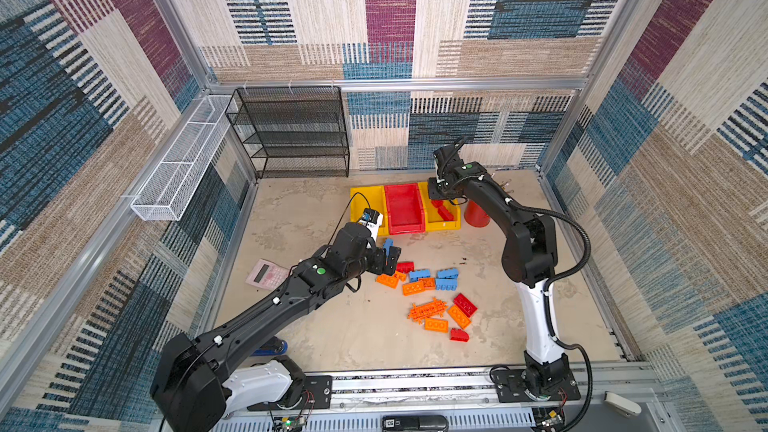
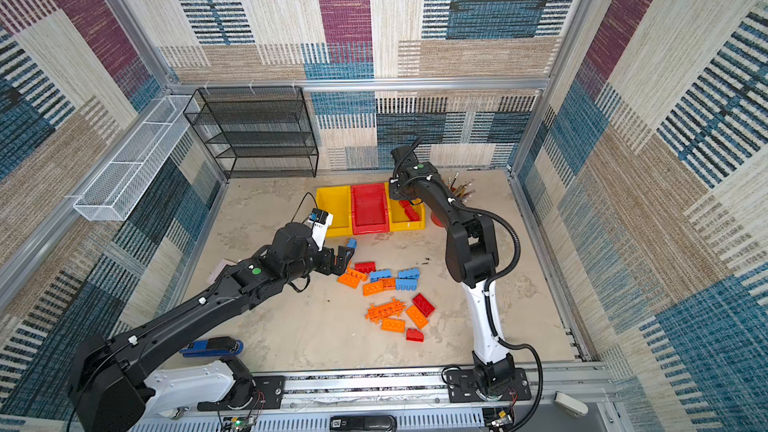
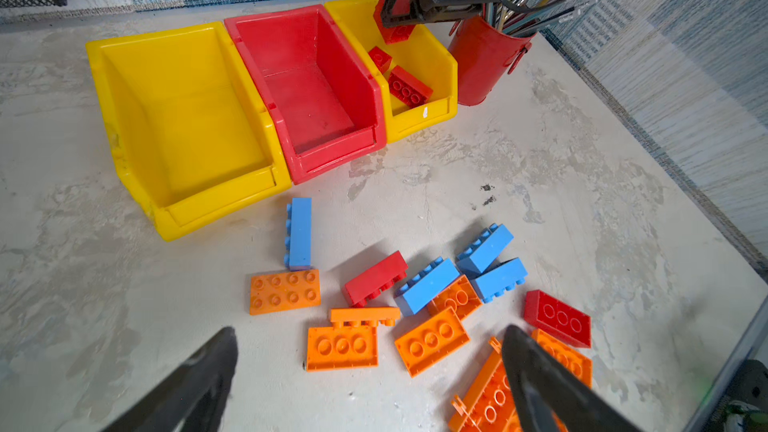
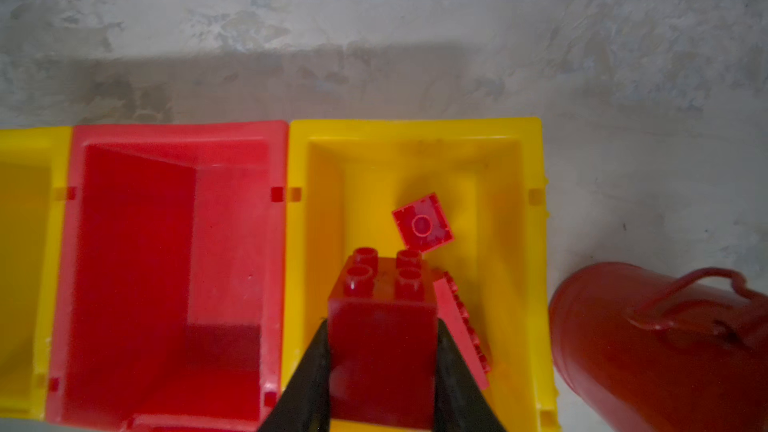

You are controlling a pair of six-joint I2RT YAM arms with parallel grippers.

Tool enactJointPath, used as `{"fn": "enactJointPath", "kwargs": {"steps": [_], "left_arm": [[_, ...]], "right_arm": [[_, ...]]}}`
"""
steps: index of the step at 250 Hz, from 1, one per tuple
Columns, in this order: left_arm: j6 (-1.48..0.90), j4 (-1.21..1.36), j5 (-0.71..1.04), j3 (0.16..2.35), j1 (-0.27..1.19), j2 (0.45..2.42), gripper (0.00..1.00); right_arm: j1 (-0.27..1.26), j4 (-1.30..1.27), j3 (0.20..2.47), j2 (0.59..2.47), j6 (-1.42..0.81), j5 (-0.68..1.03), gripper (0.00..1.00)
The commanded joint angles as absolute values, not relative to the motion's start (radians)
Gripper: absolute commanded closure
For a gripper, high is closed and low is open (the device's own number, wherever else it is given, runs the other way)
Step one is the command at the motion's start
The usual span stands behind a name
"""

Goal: Sort the legos into containers by color
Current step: 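Carry the red brick into the yellow bin and release it, then move the right gripper back over the red and blue bricks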

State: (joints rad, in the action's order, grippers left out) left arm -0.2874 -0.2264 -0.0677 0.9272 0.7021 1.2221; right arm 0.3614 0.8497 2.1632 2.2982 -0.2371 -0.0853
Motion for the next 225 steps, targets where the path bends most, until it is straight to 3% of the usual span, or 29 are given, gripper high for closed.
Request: {"fn": "enactJointPath", "kwargs": {"steps": [1,17,38,86,166,225], "left_arm": [[-0.221,-0.202,-0.05,0.976,0.697,1.259,0.0],[-0.215,-0.203,-0.048,0.986,0.691,1.271,0.0],[-0.219,-0.199,-0.028,0.989,0.68,1.277,0.0],[-0.252,-0.199,-0.025,0.949,0.676,1.242,0.0],[-0.303,-0.307,-0.016,0.823,0.692,1.033,0.0],[-0.431,-0.391,-0.015,0.69,0.715,0.805,0.0]], "right_arm": [[0.359,0.933,2.286,2.384,-0.202,-0.082,0.64],[0.355,0.958,2.338,2.416,-0.191,-0.085,0.5],[0.355,0.959,2.341,2.408,-0.182,-0.089,0.43],[0.359,0.967,2.231,2.285,-0.191,-0.079,0.41],[0.515,0.773,1.626,1.887,-0.262,0.001,0.4],[0.661,0.651,1.344,1.773,-0.363,0.068,0.39]]}}
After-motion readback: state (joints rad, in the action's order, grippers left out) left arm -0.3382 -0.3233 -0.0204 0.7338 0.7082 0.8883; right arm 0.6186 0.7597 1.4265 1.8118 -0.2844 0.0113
